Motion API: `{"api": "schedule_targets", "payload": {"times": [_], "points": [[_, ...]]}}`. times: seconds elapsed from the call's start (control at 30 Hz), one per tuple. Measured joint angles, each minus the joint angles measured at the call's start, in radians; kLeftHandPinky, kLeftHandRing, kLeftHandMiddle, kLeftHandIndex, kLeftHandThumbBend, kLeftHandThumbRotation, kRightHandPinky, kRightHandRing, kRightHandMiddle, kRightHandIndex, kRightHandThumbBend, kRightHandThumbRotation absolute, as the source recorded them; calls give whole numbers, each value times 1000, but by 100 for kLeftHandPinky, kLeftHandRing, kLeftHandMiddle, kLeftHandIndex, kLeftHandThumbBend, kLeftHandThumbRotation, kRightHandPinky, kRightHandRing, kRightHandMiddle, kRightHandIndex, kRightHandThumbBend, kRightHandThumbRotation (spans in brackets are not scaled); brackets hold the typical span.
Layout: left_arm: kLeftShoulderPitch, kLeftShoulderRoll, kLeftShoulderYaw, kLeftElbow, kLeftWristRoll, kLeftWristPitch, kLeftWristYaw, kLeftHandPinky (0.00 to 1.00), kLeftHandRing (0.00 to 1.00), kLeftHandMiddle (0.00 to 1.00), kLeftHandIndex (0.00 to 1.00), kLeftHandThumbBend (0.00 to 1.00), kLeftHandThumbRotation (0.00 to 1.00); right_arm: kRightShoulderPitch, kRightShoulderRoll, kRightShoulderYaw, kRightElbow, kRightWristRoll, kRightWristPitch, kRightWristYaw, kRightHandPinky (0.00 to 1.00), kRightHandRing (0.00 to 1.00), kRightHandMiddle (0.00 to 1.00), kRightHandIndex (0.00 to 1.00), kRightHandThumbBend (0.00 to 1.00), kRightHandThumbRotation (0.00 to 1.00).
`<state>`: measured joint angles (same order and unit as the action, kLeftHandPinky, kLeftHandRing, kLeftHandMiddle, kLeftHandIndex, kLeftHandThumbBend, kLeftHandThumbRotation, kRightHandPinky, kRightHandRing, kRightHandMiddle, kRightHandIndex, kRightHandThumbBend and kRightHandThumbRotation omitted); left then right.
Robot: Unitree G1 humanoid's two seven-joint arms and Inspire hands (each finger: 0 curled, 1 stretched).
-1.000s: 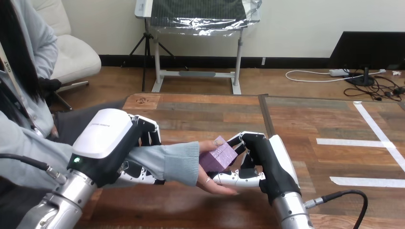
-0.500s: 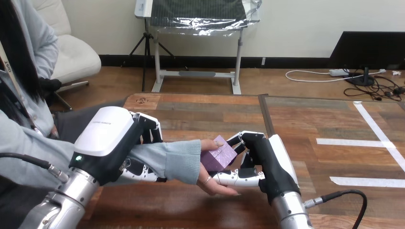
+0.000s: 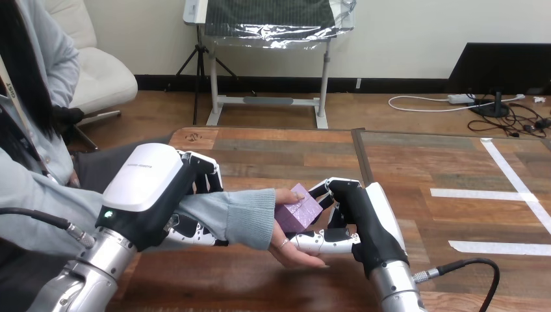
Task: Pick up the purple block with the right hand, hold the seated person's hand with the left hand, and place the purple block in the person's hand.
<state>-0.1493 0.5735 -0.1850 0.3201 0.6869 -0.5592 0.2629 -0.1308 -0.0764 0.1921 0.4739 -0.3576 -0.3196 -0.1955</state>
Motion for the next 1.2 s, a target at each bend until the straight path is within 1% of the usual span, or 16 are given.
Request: {"api": "schedule_targets", "payload": {"times": [0.37,0.57,0.63,0.93,1.2], "points": [[0,-1,0,0,2,0,0,23,25,30,33,89,8,0,0,0,0,-3,6,-8,7,12,18,22,38,11],[0,-1,1,-1,3,0,0,27,29,35,37,91,10,0,0,-1,0,-3,14,-11,9,13,19,24,40,13],[0,-1,1,-2,4,0,0,30,32,37,39,92,10,0,1,-1,0,-2,15,-11,10,14,20,25,41,14],[1,-1,7,-15,3,-3,0,36,38,43,45,93,11,0,1,-6,0,1,16,-10,11,15,22,27,43,16],[4,-1,9,-35,0,-9,0,37,39,44,47,94,12,0,-2,-10,0,0,16,-11,13,16,23,28,45,16]]}}
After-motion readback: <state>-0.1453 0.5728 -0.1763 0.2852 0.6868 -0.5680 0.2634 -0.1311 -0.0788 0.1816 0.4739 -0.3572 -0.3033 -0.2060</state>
